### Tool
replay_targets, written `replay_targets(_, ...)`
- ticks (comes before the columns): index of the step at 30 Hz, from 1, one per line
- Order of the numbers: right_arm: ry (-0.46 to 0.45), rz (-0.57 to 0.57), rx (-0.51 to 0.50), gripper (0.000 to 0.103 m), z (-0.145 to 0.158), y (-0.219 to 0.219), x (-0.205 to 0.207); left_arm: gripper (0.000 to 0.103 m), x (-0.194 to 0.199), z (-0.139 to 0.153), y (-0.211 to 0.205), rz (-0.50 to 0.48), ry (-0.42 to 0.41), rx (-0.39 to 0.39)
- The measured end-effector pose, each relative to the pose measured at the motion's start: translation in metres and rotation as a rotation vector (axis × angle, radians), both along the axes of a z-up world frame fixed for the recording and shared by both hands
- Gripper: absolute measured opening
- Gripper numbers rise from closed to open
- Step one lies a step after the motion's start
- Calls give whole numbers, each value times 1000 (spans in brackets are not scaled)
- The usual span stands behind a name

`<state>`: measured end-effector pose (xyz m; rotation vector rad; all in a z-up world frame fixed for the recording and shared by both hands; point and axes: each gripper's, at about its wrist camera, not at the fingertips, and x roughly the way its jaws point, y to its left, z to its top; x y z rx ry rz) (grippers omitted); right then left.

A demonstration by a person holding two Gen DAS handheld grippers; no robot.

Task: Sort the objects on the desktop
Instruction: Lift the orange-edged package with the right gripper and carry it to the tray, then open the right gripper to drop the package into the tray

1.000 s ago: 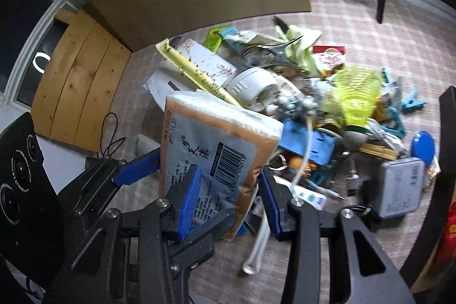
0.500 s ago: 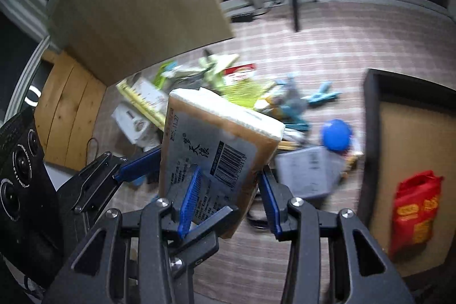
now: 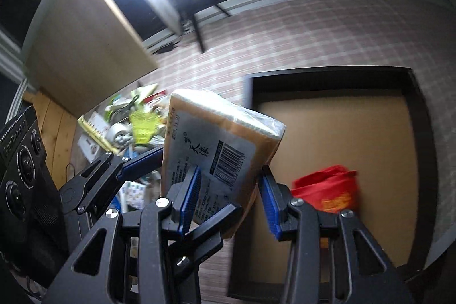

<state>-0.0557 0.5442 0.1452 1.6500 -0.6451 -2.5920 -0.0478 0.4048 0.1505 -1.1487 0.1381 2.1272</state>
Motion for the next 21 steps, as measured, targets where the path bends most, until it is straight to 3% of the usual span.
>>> replay_targets(12, 3, -79, 9, 42, -1, 91, 16, 77, 0, -4, 97, -69, 8, -21)
replay_targets(16, 17, -87, 4, 41, 1, 108, 19, 81, -4, -1, 115, -48, 36, -44)
replay_targets(21, 58, -137, 102, 41, 14, 115, 26, 81, -2, 6, 128, -9, 102, -94)
